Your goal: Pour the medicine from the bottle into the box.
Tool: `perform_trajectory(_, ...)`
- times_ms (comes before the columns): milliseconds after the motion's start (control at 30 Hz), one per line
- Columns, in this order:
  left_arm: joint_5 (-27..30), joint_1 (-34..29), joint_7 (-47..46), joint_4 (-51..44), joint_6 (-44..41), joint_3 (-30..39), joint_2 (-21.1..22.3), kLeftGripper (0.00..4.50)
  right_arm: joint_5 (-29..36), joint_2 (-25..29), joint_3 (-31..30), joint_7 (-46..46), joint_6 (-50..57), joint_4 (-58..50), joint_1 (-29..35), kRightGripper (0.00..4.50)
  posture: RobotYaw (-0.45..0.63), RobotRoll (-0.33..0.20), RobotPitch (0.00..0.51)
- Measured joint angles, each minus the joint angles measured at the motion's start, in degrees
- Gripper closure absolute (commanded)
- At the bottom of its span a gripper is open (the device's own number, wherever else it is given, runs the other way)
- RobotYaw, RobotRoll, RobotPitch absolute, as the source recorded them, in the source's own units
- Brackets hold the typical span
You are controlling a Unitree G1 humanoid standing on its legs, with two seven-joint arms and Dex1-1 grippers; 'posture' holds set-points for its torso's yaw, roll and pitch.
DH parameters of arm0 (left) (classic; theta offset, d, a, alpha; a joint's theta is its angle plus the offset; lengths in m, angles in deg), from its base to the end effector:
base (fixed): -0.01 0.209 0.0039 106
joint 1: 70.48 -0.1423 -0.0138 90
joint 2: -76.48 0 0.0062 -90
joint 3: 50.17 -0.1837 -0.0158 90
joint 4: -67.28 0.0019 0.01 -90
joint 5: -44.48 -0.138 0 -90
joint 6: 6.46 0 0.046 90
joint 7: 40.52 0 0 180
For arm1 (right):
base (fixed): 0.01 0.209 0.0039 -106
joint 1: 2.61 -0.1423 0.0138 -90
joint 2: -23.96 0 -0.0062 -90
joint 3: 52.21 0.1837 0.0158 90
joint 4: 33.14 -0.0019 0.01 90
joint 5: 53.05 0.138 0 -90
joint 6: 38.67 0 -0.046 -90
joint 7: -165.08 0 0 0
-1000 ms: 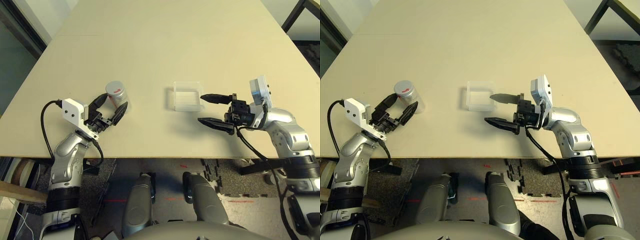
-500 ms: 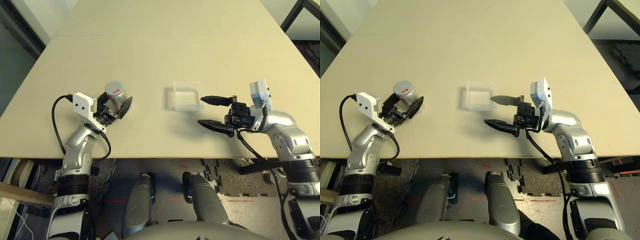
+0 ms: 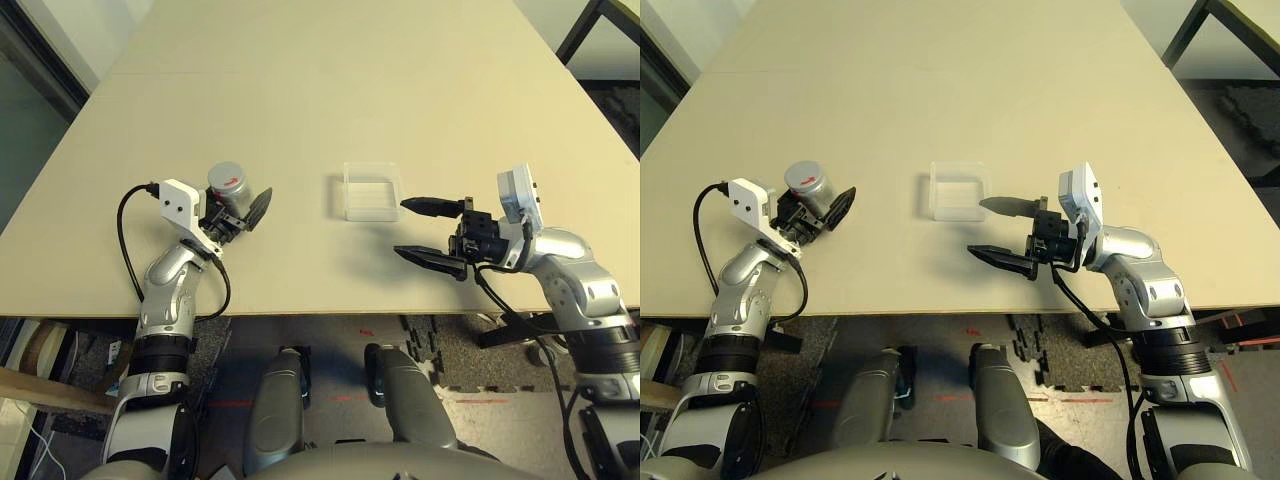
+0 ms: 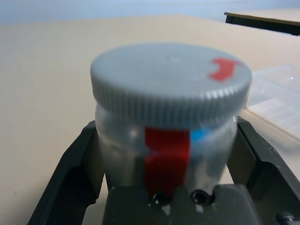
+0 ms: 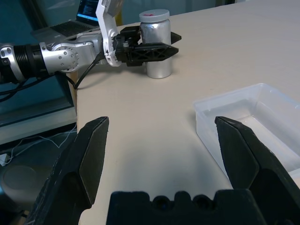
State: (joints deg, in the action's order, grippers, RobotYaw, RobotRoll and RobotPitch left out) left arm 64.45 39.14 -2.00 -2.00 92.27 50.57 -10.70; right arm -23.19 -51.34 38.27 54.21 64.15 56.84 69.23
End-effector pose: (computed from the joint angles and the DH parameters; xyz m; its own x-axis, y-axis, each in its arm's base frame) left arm 0.2638 0.2434 0.0846 0.8674 -0.4540 0.2038 0.4548 0.8894 0.0456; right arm 0.2577 -0.2280 0.1327 0.2839 0.9588 0.0069 -0.9549 0.2834 -0.0885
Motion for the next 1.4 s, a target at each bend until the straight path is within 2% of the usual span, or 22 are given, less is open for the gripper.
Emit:
perform_trajectory(67, 0.0, 0.07, 0.01, 0.6, 0.32, 0.0, 0.0, 0.05, -0.28, -0.02, -0.01, -0.23, -0.03, 0.0, 0.01, 0.0, -0.1, 0.0, 0.176)
perform_trajectory(100, 0.0, 0.11, 0.02, 0.79, 0.43, 0.0, 0.0, 0.21, -0.37, -0.02, -0.01, -0.28, -0.04, 0.0, 0.01, 0.0, -0.1, 0.0, 0.176)
perform_trajectory(167, 0.01, 0.44, 0.04, 1.21, 1.0, 0.0, 0.0, 0.68, -0.44, -0.09, -0.04, -0.33, -0.07, 0.0, 0.02, 0.0, -0.11, 0.0, 0.177)
perform_trajectory(267, 0.07, 0.87, 0.07, 2.22, 1.55, 0.1, 0.0, 1.79, -0.49, -0.13, -0.15, -0.36, -0.1, -0.03, 0.04, 0.0, -0.11, 0.0, 0.179)
perform_trajectory(300, 0.08, 0.95, 0.1, 2.44, 1.57, 0.12, 0.07, 1.92, -0.5, -0.13, -0.15, -0.37, -0.1, -0.04, 0.11, 0.0, -0.11, 0.0, 0.18)
perform_trajectory(600, 0.2, 1.09, 0.87, 2.74, 1.73, 0.06, 0.11, 1.92, -0.44, -0.47, -0.29, -1.03, 0.12, -0.39, 0.62, 0.0, -0.1, 0.0, 0.183)
perform_trajectory(733, 0.48, 1.1, 1.78, 0.99, -1.34, -0.37, 0.57, 1.92, -0.08, -0.64, -0.24, -2.41, 1.7, -0.42, -0.35, 0.0, -0.11, 0.0, 0.185)
perform_trajectory(1000, 3.5, 4.5, 4.88, -8.8, -14.64, -2.9, 2.64, 1.92, 2.31, -0.36, 0.3, -4.68, 7.32, -0.3, -5.98, 0.0, -0.11, 0.0, 0.184)
perform_trajectory(1133, 4.71, 8.04, 7.0, -9.44, -19.89, -4.19, 2.97, 1.92, 2.94, 0.17, 0.32, -5.22, 10.62, 0.53, -11.12, 0.0, -0.11, 0.0, 0.183)
perform_trajectory(1400, 4.82, 16.06, 9.82, -7.24, -22.04, -5.79, 2.15, 1.92, 2.64, -0.83, 0.1, -5.68, 12.63, 4.24, -19.09, 0.0, -0.12, 0.0, 0.176)
